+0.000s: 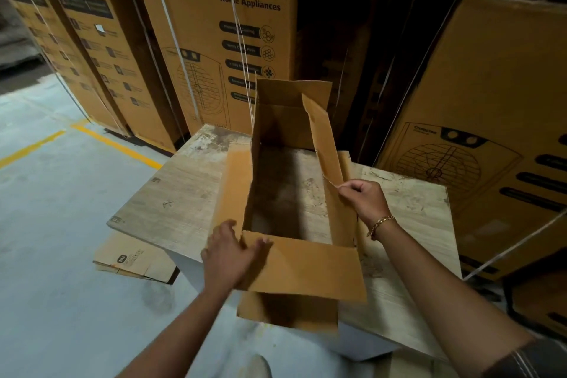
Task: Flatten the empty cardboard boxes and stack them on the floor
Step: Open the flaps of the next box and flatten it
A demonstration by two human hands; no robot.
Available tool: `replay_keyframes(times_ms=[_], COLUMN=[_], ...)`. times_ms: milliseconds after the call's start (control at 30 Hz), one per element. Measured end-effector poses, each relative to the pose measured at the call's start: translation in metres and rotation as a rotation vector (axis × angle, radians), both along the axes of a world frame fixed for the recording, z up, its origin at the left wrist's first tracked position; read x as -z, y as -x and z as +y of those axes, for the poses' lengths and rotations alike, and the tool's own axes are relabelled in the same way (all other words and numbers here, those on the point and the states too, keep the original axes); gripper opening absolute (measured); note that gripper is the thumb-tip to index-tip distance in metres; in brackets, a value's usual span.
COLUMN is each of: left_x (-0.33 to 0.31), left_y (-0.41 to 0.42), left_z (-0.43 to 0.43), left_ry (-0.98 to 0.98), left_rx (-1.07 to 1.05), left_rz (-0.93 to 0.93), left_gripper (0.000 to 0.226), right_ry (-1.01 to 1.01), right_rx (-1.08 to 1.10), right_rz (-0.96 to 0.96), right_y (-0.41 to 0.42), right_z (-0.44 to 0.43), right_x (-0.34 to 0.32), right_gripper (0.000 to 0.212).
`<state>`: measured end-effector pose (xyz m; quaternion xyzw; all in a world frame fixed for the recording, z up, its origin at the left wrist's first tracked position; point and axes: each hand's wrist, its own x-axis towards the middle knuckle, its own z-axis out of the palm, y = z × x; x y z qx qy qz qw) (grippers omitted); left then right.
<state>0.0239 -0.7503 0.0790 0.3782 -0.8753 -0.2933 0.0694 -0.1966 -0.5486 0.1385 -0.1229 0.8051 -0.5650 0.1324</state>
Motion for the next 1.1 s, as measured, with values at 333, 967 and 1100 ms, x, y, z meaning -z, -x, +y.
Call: replay_keyframes(times_ms=[333, 967, 1100], left_x=[0.012, -0.066, -0.058], left_y=[0.045, 0.02, 0.032], left_z=[-0.038, 0.001, 0.026], left_ry=[-0.464, -0.119, 0.239], left_rx=[-0.017, 0.015, 0.259], left_rz=[0.102, 0.492, 0.215], left_gripper=[0.034, 0.044, 0.053], right_ry=[-0.219, -0.429, -0.675], right_rx=[0.04, 0.095, -0.069], right_rz=[0.104, -0.129, -0.15], right_y=[0.003, -0.006, -0.008], right_z=[0.061, 0.038, 0.058], right_x=[-0.02, 0.052, 0.05], right_gripper=[0.037, 0.068, 0.044])
